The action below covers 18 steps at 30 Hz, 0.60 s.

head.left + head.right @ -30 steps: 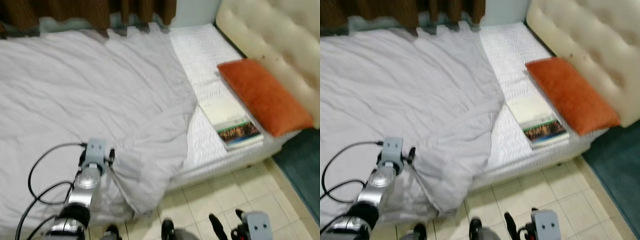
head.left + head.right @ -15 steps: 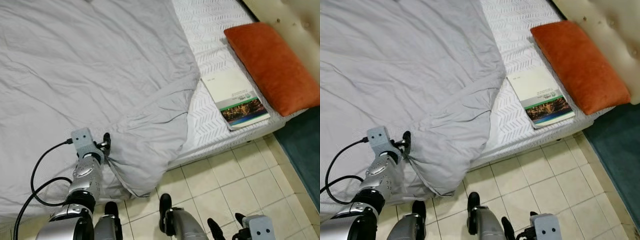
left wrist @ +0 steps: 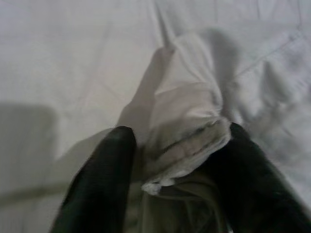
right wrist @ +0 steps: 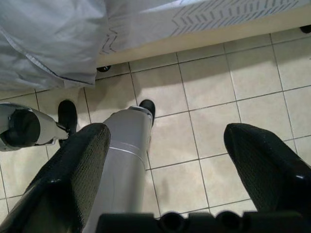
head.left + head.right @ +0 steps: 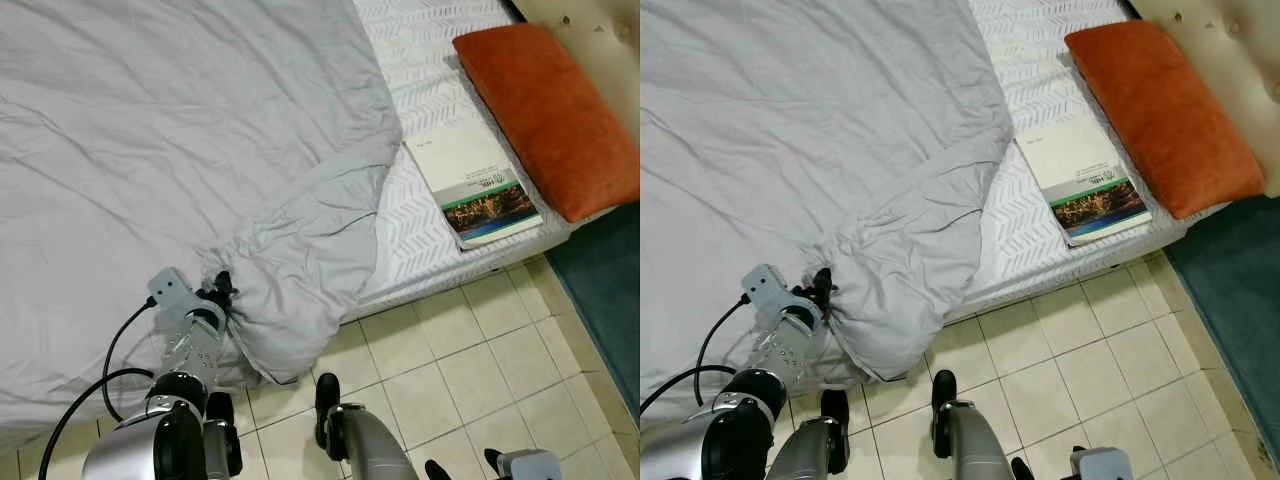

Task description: Clean up the room

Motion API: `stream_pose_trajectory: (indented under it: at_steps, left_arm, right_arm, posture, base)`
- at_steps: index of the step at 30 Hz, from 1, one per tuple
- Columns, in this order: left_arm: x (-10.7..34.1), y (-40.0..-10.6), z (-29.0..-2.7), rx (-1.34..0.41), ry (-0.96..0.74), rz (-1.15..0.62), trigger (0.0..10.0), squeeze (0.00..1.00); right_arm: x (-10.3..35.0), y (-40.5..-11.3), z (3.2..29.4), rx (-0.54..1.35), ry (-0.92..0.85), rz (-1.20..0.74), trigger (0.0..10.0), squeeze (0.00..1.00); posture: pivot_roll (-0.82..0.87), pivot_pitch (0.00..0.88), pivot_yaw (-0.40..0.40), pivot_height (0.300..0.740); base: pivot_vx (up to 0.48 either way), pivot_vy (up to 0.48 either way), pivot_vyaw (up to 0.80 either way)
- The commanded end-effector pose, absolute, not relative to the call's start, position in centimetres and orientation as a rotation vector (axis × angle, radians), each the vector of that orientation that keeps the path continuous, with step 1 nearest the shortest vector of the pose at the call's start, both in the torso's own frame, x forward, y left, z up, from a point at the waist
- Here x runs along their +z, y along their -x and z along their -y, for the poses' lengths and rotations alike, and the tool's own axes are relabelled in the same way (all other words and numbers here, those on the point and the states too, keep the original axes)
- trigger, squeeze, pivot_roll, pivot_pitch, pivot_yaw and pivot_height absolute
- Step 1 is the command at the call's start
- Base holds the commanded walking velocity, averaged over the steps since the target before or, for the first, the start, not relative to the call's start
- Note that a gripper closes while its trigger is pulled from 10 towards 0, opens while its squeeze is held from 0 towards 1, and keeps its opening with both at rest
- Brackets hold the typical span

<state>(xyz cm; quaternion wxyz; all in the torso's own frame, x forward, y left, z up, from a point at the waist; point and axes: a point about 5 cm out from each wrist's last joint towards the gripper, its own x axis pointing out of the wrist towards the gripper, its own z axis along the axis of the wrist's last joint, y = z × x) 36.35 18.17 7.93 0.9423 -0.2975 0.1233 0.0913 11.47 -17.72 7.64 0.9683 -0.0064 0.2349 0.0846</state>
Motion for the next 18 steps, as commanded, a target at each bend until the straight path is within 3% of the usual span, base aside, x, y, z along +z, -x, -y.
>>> stream_pose_trajectory:
  at_steps: [1,8,13,15,18]
  left_arm:
    - [5.5,-35.0,-17.2,0.174,0.557,-0.383,0.0,0.0]
    - [6.2,-35.5,-16.9,0.094,0.48,-0.367,0.0,0.0]
    - [5.9,-35.3,-17.1,0.046,0.318,-0.38,0.0,0.0]
    - [5.7,-35.1,-16.9,-0.002,0.214,-0.388,0.0,0.0]
    - [5.5,-35.0,-16.8,-0.022,0.175,-0.394,0.0,0.0]
  right_arm:
    - [7.3,-10.5,18.0,0.154,0.012,-0.531,10.0,0.0]
    - [7.1,-10.5,17.8,0.145,0.004,-0.539,10.0,0.0]
    - [6.9,-11.4,17.6,0.14,-0.003,-0.52,10.0,0.0]
    - [6.5,-12.4,18.3,0.118,-0.001,-0.506,10.0,0.0]
    - [6.4,-13.2,18.8,0.097,-0.004,-0.495,10.0,0.0]
  posture:
    - [-0.35,0.583,-0.181,0.74]
    - [-0.34,0.584,-0.168,0.74]
    - [-0.32,0.544,-0.147,0.74]
    - [-0.29,0.49,-0.135,0.74]
    - [-0.28,0.461,-0.127,0.74]
  base:
    - [0.0,0.0,0.0]
    - [0.0,0.0,0.0]
    - [0.0,0.0,0.0]
    - [0.0,0.0,0.0]
    - [0.0,0.0,0.0]
